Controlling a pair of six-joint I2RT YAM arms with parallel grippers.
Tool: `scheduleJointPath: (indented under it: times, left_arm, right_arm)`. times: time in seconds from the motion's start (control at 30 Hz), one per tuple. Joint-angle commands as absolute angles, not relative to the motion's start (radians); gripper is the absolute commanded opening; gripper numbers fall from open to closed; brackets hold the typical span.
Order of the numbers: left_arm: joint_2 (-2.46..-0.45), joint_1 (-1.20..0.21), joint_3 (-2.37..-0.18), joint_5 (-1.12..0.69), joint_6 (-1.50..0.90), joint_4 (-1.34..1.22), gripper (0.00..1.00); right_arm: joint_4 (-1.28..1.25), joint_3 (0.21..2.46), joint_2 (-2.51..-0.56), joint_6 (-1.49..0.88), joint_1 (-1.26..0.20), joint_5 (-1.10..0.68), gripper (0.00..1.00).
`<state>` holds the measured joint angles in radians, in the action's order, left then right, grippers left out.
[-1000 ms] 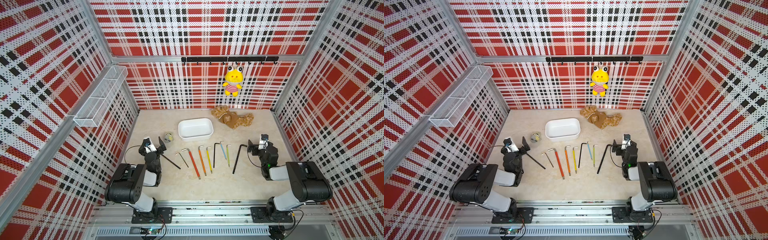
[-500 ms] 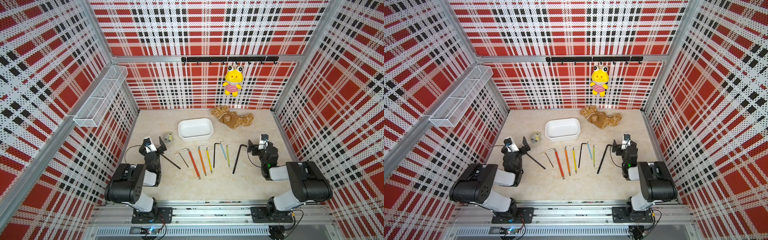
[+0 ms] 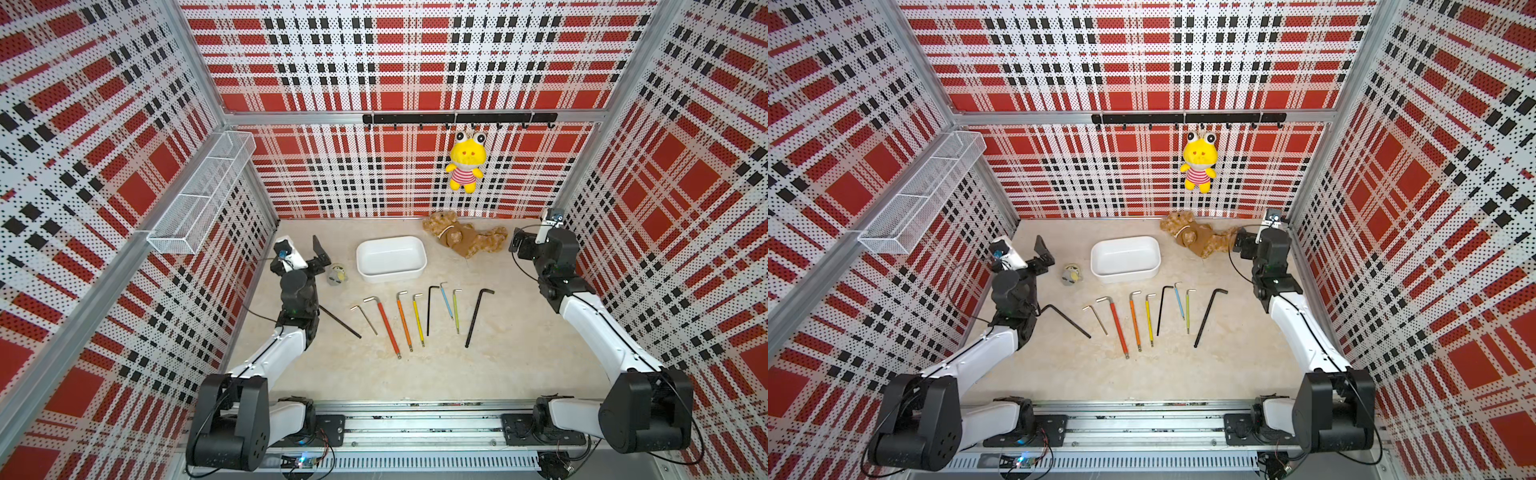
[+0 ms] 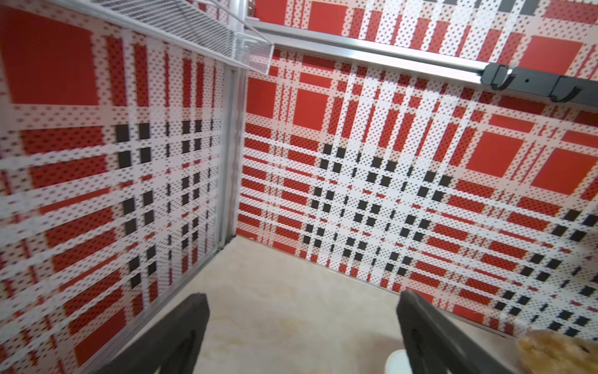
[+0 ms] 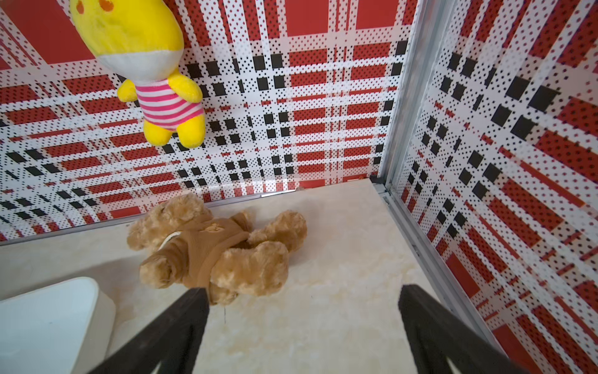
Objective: Put the hex key on the desktop into the storage box
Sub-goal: Pick up the Allen key from the center of the board.
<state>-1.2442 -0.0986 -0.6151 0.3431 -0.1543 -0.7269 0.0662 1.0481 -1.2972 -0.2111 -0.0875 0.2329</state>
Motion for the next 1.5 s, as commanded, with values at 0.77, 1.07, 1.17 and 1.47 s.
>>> scheduleJointPath:
  times: [0.77,1.07,1.17,1.47]
  left_arm:
    - [-1.364,-0.388,-0.88,0.264,-0.194,-0.23,0.96]
    - [-1.344,-0.388,-0.876,0.27,-0.193,-0.21,0.96]
    - [-1.338,-0.385,-0.87,0.279,-0.189,-0.206,0.96]
    - [-1.309,-0.358,-0.857,0.275,-0.204,-0.2,0.96]
  right_arm:
    - [0.677,1.075,-1.689,-0.607,-0.344,0.093,0.68]
    - [0.66,1.129,-1.772,-0.625,-0.347,0.072,0.61]
    - [0.663,1.135,-1.788,-0.629,-0.348,0.071,0.6]
    - [0.679,1.159,-1.829,-0.639,-0.367,0.08,0.49]
